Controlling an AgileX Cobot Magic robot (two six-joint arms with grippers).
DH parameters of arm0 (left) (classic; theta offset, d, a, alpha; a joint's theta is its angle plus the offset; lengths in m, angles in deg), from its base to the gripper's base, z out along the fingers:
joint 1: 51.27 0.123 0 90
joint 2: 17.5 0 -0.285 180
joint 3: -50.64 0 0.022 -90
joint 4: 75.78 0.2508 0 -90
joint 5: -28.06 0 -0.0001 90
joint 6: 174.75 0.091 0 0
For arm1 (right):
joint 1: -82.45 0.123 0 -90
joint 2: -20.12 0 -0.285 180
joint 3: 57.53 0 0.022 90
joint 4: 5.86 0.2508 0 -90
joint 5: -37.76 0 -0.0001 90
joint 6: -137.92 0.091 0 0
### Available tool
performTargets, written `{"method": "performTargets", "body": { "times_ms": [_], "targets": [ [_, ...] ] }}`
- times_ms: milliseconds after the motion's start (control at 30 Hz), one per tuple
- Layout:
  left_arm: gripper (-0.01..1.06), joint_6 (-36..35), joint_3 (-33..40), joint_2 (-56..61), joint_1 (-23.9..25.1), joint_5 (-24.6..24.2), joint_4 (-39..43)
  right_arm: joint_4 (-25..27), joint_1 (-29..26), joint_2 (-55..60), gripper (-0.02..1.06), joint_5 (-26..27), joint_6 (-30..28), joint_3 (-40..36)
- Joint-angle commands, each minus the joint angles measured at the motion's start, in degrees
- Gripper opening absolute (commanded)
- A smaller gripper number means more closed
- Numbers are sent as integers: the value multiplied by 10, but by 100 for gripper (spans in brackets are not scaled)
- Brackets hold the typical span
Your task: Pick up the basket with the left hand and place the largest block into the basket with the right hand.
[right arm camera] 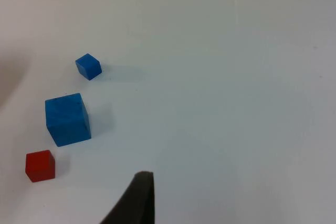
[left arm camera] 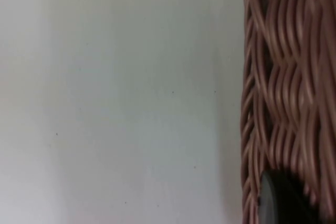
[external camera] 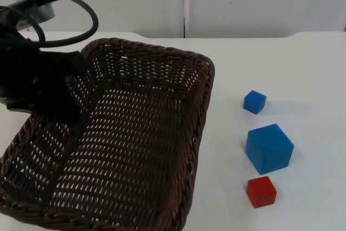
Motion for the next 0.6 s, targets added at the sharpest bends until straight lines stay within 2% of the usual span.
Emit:
{"method": "performTargets", "body": {
  "times_ms": [0,567],
  "targets": [
    [0,8,2,9,-1,-1,-22,2,-3,-2,105,2,-1,-1],
    [0,16,2,9,-1,-6,-31,2,-3,-2,105,2,2,-1]
  ]
}}
